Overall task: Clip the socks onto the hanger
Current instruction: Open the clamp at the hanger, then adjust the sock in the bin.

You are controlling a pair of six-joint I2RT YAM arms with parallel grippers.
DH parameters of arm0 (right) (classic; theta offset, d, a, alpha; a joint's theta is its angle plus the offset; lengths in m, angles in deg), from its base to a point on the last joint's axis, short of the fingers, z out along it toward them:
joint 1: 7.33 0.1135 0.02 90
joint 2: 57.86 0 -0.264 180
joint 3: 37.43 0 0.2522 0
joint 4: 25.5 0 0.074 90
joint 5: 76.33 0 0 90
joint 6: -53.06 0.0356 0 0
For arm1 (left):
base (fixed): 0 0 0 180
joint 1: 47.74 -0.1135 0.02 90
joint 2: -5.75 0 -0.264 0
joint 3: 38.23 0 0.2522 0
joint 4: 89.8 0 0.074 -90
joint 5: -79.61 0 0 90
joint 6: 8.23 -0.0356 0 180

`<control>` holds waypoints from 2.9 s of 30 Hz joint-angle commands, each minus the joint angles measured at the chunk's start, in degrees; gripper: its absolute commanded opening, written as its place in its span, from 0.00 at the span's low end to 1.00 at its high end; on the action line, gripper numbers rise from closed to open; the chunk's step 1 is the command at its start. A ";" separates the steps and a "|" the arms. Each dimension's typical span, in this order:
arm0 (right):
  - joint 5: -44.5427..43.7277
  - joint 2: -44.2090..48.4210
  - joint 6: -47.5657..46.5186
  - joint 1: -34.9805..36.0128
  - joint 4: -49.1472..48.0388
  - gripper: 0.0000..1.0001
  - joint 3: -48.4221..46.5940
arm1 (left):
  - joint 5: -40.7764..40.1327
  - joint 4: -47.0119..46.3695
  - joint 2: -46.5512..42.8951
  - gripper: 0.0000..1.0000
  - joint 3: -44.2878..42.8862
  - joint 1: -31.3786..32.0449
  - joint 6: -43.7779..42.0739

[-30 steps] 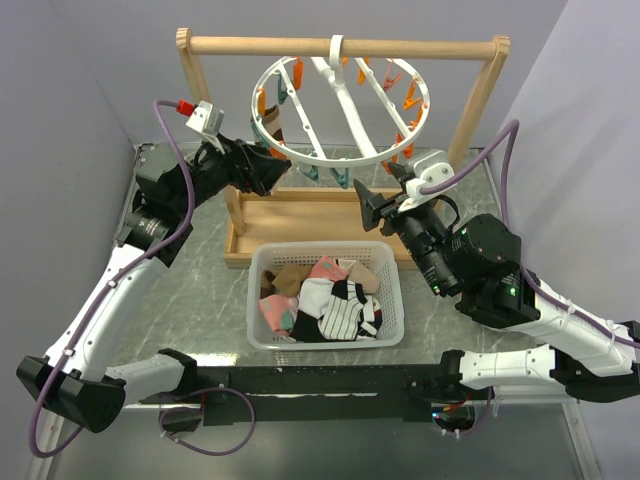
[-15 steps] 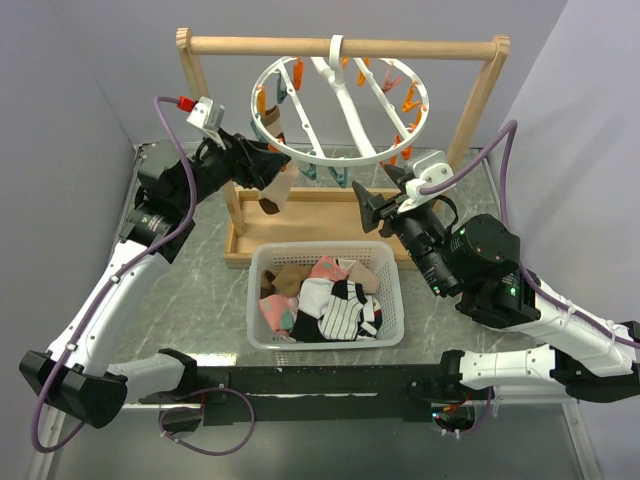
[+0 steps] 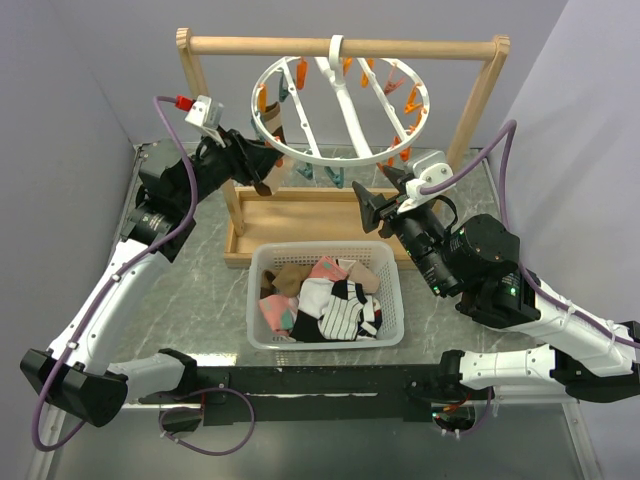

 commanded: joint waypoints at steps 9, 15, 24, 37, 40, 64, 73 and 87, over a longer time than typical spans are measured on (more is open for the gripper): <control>0.24 1.20 1.33 -0.03 -0.12 0.59 -0.14 | -1.70 -1.76 -0.31 0.25 -2.98 -0.13 2.43; 0.15 1.55 1.68 -0.20 0.05 0.59 0.13 | -1.35 -1.32 -0.49 0.01 -2.63 -0.13 2.60; 2.24 2.60 5.98 -0.12 6.97 0.57 0.74 | -0.82 0.34 -1.37 0.01 -2.89 -0.13 2.08; 10.95 1.90 41.74 0.59 16.40 0.71 27.69 | -1.52 3.42 -2.77 0.01 -3.77 0.92 -1.18; 10.87 2.08 50.88 0.41 18.42 0.71 33.15 | -1.00 3.69 -2.95 0.01 -3.86 0.92 -1.35; 17.55 -3.89 62.07 -15.32 0.33 0.60 50.22 | 0.94 2.19 -3.83 0.01 -1.66 1.10 0.05; 15.44 -4.78 59.17 -15.23 -0.56 0.17 49.61 | 0.76 2.46 -4.36 0.01 -1.58 1.10 0.05; 12.37 -11.18 63.28 -14.35 9.98 0.53 40.21 | 0.94 2.37 -5.15 0.01 -1.05 1.10 -0.38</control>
